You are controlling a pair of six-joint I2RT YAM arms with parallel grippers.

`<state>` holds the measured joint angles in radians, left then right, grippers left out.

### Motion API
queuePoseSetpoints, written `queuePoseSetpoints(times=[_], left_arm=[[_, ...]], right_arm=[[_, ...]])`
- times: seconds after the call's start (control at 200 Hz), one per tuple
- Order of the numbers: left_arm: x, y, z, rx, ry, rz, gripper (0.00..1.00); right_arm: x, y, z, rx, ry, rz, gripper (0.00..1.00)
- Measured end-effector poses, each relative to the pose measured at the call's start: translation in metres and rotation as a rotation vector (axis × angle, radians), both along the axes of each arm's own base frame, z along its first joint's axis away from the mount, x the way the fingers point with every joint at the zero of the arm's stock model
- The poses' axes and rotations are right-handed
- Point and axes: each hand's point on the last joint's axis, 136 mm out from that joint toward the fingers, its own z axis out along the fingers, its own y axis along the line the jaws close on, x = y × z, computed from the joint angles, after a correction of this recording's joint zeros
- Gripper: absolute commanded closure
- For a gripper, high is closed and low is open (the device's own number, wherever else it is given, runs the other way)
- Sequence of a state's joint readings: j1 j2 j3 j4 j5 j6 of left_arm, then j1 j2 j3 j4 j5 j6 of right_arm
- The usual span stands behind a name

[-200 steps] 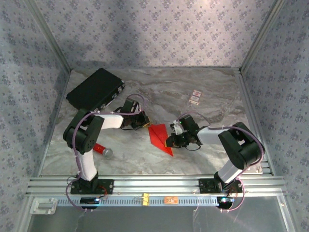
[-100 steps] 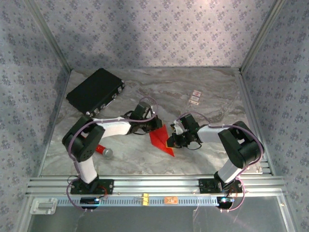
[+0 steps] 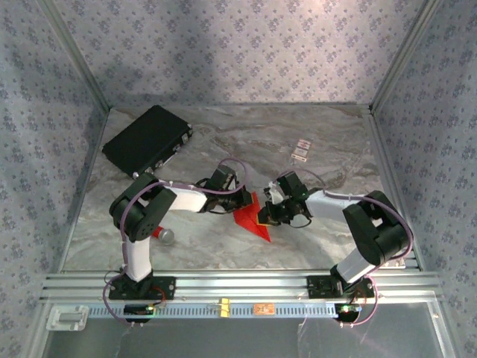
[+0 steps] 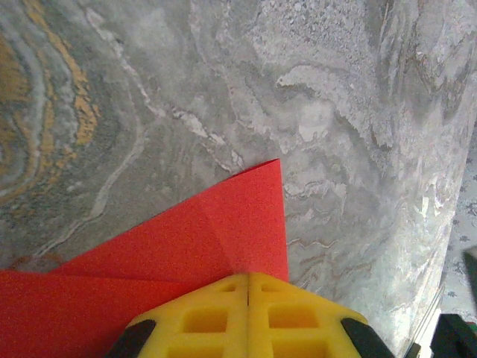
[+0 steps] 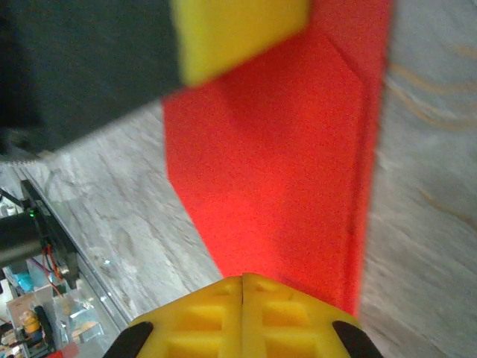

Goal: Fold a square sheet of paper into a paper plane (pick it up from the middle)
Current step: Fourth fold the wing at the center of the table.

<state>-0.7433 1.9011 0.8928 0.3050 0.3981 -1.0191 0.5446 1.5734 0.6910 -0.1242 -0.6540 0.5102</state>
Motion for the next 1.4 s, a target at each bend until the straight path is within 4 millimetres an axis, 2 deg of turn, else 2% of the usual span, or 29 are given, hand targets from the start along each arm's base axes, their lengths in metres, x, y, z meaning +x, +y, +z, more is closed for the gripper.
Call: queuePoseSetpoints(times=[0.095, 0.175, 0.275, 0.455, 1.214, 1.399], left_arm=[[0.0, 0.0, 0.0, -0.002, -0.002, 0.0, 0.93], [0.0, 0.0, 0.0, -0.002, -0.002, 0.0, 0.94], [0.0, 0.0, 0.0, -0.002, -0.002, 0.0, 0.94], [0.001, 0.0, 0.0, -0.001, -0.002, 0.001, 0.94], [-0.002, 0.0, 0.0, -0.015, 0.005, -0.008, 0.94], [-0.001, 0.001, 0.0, -0.018, 0.007, -0.006, 0.94]], right_arm=[[0.007, 0.012, 0.004, 0.001, -0.014, 0.012, 1.0], [0.011, 0.018, -0.005, -0.025, -0.002, 0.01, 0.99], [0.009, 0.018, -0.022, -0.066, 0.028, 0.005, 0.99], [0.007, 0.017, -0.021, -0.053, 0.009, 0.007, 0.99], [-0.063, -0.034, -0.024, -0.034, 0.067, -0.006, 0.96], [-0.069, -0.042, -0.022, -0.04, 0.078, -0.042, 0.93]])
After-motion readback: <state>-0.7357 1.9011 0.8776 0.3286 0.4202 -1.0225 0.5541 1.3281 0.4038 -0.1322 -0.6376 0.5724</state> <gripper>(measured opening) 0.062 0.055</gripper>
